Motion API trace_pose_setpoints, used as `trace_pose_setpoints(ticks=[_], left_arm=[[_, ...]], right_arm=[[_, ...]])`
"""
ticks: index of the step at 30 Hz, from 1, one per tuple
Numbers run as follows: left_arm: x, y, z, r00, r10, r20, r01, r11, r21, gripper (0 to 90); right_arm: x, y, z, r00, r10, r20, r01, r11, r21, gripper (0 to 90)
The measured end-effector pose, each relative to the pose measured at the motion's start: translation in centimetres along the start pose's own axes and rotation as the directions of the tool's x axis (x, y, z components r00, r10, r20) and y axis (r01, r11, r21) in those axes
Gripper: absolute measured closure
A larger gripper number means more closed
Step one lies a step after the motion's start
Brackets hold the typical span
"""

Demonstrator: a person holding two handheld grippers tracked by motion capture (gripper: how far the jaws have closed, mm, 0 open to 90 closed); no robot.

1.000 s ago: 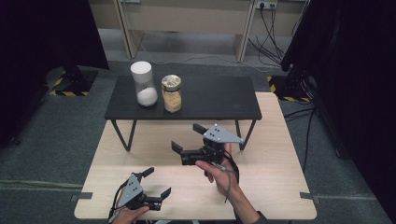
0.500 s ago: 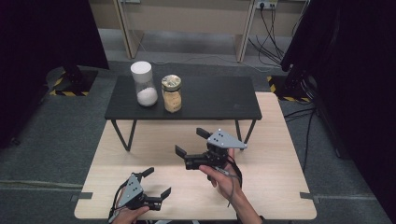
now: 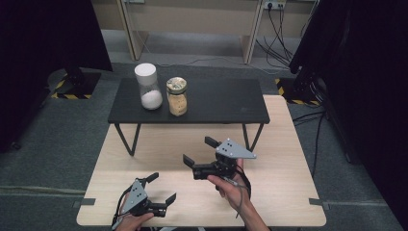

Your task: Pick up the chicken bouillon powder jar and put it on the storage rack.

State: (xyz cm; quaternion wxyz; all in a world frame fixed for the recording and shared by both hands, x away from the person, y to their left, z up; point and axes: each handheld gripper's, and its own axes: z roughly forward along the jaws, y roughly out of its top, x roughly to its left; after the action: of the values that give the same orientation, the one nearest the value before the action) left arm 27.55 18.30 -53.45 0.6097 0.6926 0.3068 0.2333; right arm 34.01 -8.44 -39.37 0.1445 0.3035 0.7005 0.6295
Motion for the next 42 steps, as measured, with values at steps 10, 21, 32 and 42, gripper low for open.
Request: trace_pose_setpoints(ticks=[10, 21, 32, 42], left_arm=[[0.0, 0.0, 0.0, 1.0, 0.001, 0.0, -0.001, 1.0, 0.0, 2.3], [0.0, 0.0, 0.0, 1.0, 0.0, -0.001, 0.0, 1.0, 0.0, 2.3], [0.0, 0.0, 0.0, 1.0, 0.002, 0.001, -0.002, 1.0, 0.0, 2.3], [0.1, 0.0, 0.0, 1.0, -0.002, -0.003, 0.002, 1.0, 0.0, 2.3]], right_arm=[[0.1, -0.8, -0.1, 1.0, -0.004, -0.002, 0.004, 1.0, 0.005, 2.6], [0.1, -1.6, -0.5, 1.0, 0.003, -0.004, -0.003, 1.0, 0.006, 2.7], [-0.1, -2.3, -1.3, 1.0, 0.0, 0.009, 0.0, 1.0, 0.002, 2.6], [-0.5, -3.0, -2.1, 0.9997, 0.011, 0.022, -0.011, 1.0, 0.011, 2.7]])
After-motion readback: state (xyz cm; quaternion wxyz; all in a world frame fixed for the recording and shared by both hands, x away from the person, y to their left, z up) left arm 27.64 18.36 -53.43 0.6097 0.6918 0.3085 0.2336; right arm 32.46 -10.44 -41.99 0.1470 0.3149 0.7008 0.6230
